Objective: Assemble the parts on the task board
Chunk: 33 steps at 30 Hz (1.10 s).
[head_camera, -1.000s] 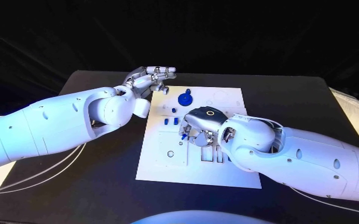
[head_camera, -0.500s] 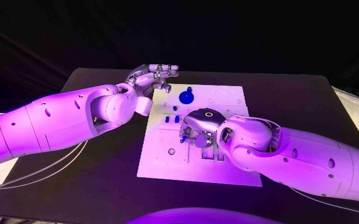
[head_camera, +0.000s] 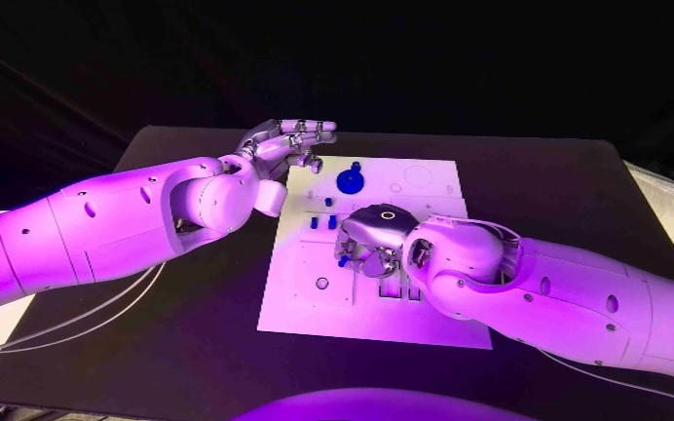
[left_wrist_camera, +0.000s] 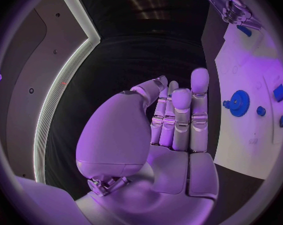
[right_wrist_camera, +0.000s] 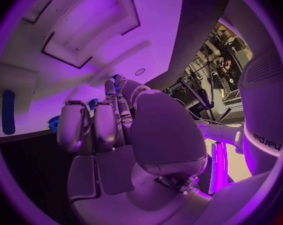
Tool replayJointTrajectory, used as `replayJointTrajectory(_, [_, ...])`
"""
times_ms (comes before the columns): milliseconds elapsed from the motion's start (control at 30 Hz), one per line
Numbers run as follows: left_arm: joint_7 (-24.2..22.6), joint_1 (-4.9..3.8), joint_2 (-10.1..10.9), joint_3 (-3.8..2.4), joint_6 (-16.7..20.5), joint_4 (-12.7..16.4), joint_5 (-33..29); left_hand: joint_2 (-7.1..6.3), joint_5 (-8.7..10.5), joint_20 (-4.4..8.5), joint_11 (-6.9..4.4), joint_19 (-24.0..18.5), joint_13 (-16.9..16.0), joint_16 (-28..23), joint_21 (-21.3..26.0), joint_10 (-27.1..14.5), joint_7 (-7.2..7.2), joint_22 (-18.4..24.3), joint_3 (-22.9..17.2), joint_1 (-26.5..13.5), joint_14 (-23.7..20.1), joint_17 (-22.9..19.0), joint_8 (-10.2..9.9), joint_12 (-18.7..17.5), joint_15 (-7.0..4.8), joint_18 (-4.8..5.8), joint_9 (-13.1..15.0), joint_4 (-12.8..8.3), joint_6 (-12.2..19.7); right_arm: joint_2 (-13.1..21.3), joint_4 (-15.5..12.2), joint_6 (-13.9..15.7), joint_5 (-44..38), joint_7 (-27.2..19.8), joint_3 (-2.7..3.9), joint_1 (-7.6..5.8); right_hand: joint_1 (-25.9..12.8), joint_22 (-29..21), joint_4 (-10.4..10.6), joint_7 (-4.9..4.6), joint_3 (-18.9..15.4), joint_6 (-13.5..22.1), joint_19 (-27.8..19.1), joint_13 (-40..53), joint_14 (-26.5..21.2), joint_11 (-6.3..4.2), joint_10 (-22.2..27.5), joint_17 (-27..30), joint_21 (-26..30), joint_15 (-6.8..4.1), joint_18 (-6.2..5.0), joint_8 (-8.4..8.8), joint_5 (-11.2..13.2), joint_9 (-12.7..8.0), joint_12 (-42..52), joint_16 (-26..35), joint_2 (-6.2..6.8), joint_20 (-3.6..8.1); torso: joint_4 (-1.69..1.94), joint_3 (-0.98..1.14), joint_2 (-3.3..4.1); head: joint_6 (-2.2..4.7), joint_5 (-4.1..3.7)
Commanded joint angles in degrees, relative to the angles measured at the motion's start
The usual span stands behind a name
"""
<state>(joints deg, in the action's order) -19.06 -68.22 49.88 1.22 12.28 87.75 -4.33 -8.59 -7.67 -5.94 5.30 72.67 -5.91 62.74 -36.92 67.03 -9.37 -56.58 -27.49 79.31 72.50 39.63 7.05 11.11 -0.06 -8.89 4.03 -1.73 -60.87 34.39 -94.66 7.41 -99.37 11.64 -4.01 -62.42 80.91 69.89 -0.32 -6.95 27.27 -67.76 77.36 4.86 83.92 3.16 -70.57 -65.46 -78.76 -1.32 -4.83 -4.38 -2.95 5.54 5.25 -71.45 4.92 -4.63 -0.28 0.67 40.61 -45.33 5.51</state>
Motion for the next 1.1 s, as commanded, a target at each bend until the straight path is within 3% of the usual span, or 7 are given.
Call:
replayJointTrajectory(33, [-0.08,-0.01,-0.06,-0.04,-1.25,0.24,0.27,0.31,-0.26,0.04,-0.04,-0.41,-0.1,-0.43,0.51,-0.56,-0.28,0.13,0.42,0.0,-0.27,-0.26,0.3,0.32,0.4,-0.81,-0.07,0.02,0.03,-0.24,0.19,-1.96,-0.94,0.27,-0.09,0.24,0.13,-0.09,0.02,-0.32,0.3,0.06,-0.01,0.02,2.23,0.43,-0.16,0.04,-0.16,0.28,0.31,-0.33,-0.24,0.08,-0.2,-0.25,-0.71,-0.37,0.0,-0.02,-0.02,-0.06,0.0])
replayJointTrajectory(367, [0.1,-0.01,0.01,-0.04,-1.45,0.41,0.27,0.31,-0.26,0.03,-0.02,-0.46,-0.1,-0.47,0.65,-0.6,-0.29,0.22,0.45,-0.01,-0.31,-0.35,0.29,0.34,0.41,-0.83,-0.07,0.01,0.05,-0.69,0.5,-3.27,-1.2,1.24,-0.12,0.33,-0.88,-0.43,0.21,-0.63,-0.26,0.85,-0.26,-0.32,2.14,0.78,0.54,0.37,0.03,0.58,0.24,0.18,-0.33,-0.03,-0.81,-0.08,-0.19,-0.62,-0.05,-0.08,-0.06,-0.1,-0.02])
replayJointTrajectory(467, [0.17,-0.01,0.04,-0.04,-1.48,0.48,0.27,0.31,-0.26,0.03,-0.01,-0.51,-0.1,-0.51,0.78,-0.64,-0.3,0.3,0.49,-0.03,-0.35,-0.44,0.29,0.36,0.42,-0.85,-0.08,0.01,0.08,-0.71,0.64,-3.16,-1.0,1.59,-0.14,0.33,-2.54,-1.21,0.72,-1.76,-1.24,4.97,-0.84,-1.01,1.94,1.81,3.31,0.9,0.51,1.44,0.11,0.96,-1.27,-1.0,-1.7,0.22,1.42,-1.22,-0.05,-0.08,-0.05,-0.1,-0.02])
replayJointTrajectory(533, [0.24,-0.01,0.06,-0.04,-1.53,0.51,0.27,0.31,-0.26,0.03,-0.01,-0.51,-0.1,-0.51,0.78,-0.64,-0.3,0.3,0.49,-0.03,-0.35,-0.44,0.29,0.36,0.42,-0.85,-0.08,0.01,0.08,-0.66,0.71,-2.67,-0.93,1.79,-0.15,0.33,-3.75,-2.78,1.12,-1.86,-2.47,9.19,-1.88,-1.3,1.65,2.41,6.66,1.67,1.47,1.96,-0.26,0.92,-1.57,-1.82,-1.65,0.76,2.84,-1.75,-0.06,-0.06,-0.06,-0.09,-0.03])
replayJointTrajectory(633, [0.36,-0.02,0.09,-0.04,-1.57,0.56,0.11,0.35,0.01,-0.12,0.1,-0.68,-0.15,-0.52,1.16,-0.97,-0.38,0.54,1.13,-0.75,-0.5,-0.67,0.32,0.56,0.59,-0.84,-0.09,0.39,0.28,-0.43,0.61,-1.44,-1.0,1.89,-0.16,0.33,-3.66,-4.53,0.88,-1.85,-4.3,13.55,-2.94,-1.18,1.24,2.97,10.64,2.89,2.63,2.38,-0.66,0.86,-1.53,-1.89,-1.28,1.62,3.45,-2.28,-0.05,-0.01,-0.05,-0.03,-0.07])
replayJointTrajectory(933, [0.73,-0.02,0.18,-0.04,-1.71,0.48,-0.09,0.45,0.24,-0.17,0.09,-0.76,-0.18,-0.51,1.41,-1.12,-0.36,0.7,1.46,-0.91,-0.57,-0.82,0.37,0.73,0.61,-0.88,-0.09,0.48,0.37,1.82,-1.06,3.76,-0.75,1.01,-0.1,0.3,-2.47,-5.05,0.29,-2.48,-6.26,12.95,-2.96,-0.92,1.12,3.18,12.24,3.53,3.09,2.54,-0.76,0.29,-2.68,-1.48,0.82,1.86,2.36,-2.56,-0.13,0.07,-0.08,0.09,-0.11])
replayJointTrajectory(1100, [0.81,-0.02,0.27,-0.04,-1.78,0.39,-0.11,0.55,0.24,-0.17,0.07,-0.78,-0.2,-0.5,1.5,-1.22,-0.34,0.77,1.5,-0.72,-0.61,-0.91,0.4,0.82,0.59,-0.92,-0.09,0.36,0.42,4.91,-2.98,6.63,0.57,0.75,0.4,-0.24,-2.02,-4.86,0.17,-2.67,-6.07,11.34,-2.7,-0.89,1.18,3.09,10.89,3.53,2.98,2.47,-0.72,-0.04,-3.64,-1.33,2.29,1.73,1.75,-2.49,-0.2,0.03,-0.11,0.34,-0.47])
